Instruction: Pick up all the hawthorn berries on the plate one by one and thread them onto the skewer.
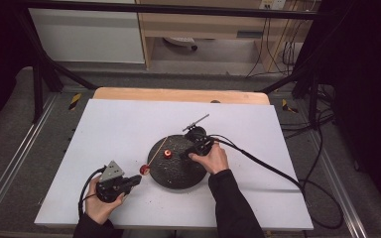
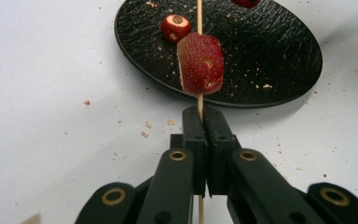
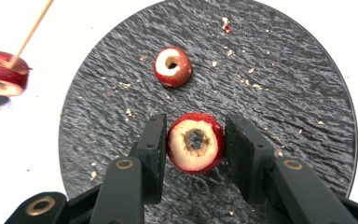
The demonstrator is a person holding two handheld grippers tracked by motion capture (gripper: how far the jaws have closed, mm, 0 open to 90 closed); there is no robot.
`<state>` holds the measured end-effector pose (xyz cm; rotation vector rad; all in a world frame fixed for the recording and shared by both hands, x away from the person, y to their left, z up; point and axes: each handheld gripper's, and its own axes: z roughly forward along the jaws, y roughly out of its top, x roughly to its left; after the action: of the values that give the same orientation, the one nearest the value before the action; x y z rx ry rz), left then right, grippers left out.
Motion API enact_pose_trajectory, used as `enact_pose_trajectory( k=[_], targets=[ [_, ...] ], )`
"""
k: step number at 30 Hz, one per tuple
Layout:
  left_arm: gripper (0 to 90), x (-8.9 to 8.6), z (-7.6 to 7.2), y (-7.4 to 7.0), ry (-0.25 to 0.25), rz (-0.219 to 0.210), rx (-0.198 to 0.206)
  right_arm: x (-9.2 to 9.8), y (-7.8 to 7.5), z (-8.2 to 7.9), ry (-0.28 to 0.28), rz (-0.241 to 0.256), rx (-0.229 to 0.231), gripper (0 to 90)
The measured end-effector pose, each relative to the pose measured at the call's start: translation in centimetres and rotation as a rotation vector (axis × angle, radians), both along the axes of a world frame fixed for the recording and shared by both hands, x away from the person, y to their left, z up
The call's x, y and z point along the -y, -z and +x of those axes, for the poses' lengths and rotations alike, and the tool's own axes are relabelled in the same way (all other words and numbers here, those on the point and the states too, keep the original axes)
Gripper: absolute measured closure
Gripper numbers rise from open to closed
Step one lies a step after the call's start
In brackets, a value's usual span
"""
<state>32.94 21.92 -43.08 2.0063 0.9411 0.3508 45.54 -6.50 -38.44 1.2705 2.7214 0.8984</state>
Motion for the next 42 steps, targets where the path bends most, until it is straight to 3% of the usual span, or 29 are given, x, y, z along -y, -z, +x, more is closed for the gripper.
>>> enact_pose_trajectory(
  k=[9, 22, 32, 42],
  targets=[
    [88.2, 0.2, -0.1, 0.0, 0.005, -0.001, 0.002, 2.0, -0.1, -1.2, 0.044, 0.095, 0.028, 60.6],
    [88.2, 0.8, -0.3, -0.1, 0.017, 0.003, 0.006, 5.3, 1.2, -4.1, 0.161, 0.359, 0.122, 60.7],
    [88.2, 1.9, -0.5, -0.1, 0.030, 0.008, 0.010, 7.0, 2.3, -5.6, 0.261, 0.514, 0.187, 60.7],
    [88.2, 3.8, -0.7, -0.6, 0.044, 0.004, 0.024, 8.0, 3.1, -6.2, 0.327, 0.634, 0.232, 60.7]
  ],
)
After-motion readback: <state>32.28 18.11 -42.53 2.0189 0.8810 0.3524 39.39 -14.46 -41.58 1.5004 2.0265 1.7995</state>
